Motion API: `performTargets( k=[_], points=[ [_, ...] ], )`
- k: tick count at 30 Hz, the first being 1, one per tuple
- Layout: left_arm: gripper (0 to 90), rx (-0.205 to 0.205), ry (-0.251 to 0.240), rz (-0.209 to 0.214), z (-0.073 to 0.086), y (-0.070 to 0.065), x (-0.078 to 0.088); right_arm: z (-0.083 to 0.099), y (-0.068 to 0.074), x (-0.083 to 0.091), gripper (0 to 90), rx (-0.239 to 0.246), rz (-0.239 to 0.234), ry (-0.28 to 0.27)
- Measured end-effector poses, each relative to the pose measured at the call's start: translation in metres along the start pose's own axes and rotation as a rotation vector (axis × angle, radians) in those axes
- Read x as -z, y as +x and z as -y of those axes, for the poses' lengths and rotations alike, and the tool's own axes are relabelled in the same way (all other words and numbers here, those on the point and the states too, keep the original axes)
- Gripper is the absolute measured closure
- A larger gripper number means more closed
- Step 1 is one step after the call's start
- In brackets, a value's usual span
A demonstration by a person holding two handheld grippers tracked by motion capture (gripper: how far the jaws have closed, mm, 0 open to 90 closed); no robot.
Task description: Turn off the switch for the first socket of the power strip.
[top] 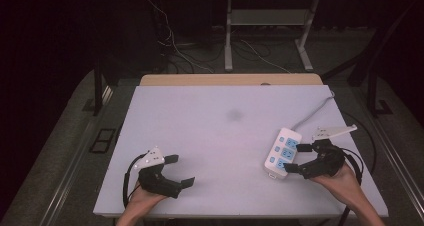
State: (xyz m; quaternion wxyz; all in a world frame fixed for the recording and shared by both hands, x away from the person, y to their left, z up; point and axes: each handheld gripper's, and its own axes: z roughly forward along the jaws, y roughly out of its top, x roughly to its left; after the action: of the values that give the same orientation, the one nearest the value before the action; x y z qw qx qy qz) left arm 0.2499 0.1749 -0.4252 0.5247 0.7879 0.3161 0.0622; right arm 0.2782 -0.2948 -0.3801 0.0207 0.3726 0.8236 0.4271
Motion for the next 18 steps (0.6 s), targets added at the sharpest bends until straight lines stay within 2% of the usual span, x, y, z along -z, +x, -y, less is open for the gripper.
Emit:
performTargets(
  k=[18],
  points=[
    [0.0, 0.003, 0.002, 0.011, 0.001, 0.000, -0.001, -0.025, -0.011, 0.000, 4.3, 0.040, 0.025, 0.064]
  ],
)
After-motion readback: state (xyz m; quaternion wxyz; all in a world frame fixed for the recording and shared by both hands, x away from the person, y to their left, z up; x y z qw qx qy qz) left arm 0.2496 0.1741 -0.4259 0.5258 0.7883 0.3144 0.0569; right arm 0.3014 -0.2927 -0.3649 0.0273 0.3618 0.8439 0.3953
